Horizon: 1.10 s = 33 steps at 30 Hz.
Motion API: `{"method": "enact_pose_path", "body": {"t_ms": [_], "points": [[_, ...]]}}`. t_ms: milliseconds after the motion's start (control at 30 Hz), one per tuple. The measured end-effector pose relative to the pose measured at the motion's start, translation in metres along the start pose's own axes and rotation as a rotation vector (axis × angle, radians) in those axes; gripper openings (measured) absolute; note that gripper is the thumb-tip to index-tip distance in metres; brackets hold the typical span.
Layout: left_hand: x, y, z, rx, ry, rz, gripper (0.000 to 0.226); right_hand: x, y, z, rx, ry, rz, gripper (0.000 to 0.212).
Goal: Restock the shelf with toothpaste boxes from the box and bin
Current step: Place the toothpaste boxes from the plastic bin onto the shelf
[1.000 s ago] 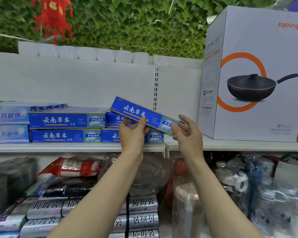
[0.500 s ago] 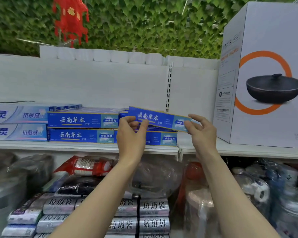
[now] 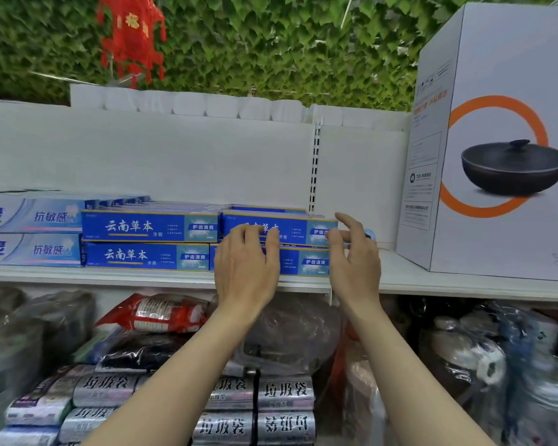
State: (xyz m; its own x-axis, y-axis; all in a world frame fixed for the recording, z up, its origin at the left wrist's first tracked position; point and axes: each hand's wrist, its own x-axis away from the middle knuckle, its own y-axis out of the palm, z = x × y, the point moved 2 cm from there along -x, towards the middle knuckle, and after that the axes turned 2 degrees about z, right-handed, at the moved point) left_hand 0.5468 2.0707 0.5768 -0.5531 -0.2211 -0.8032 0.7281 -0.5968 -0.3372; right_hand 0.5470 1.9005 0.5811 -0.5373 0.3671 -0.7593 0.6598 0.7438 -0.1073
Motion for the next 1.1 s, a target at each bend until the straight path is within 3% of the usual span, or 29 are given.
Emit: {"method": "enact_pose_path", "body": {"t_ms": [267, 533, 800, 900, 1000, 1100], "points": [[-0.022, 0.01, 0.002, -0.194, -0.035, -0.095, 0.065, -0.011, 0.017, 0.004, 0.048, 0.109, -0.271, 0.04], [-0.03, 0.021, -0.002, -0.312, -0.024, -0.152, 0.074, -0.017, 0.029, 0.001, 0.088, 0.124, -0.407, 0.054], [-0.031, 0.019, -0.001, -0.331, -0.024, -0.179, 0.08, -0.016, 0.025, -0.002, 0.096, 0.089, -0.395, 0.053], [-0.029, 0.005, 0.007, -0.299, 0.032, -0.129, 0.075, -0.017, 0.021, -0.007, 0.05, 0.038, -0.267, 0.048], [-0.029, -0.017, 0.017, -0.101, -0.017, -0.078, 0.063, -0.017, 0.02, -0.027, -0.051, -0.016, -0.134, 0.041], [-0.032, -0.046, 0.016, 0.162, -0.189, -0.031, 0.059, -0.007, 0.028, -0.058, -0.218, -0.023, -0.152, 0.036]]}}
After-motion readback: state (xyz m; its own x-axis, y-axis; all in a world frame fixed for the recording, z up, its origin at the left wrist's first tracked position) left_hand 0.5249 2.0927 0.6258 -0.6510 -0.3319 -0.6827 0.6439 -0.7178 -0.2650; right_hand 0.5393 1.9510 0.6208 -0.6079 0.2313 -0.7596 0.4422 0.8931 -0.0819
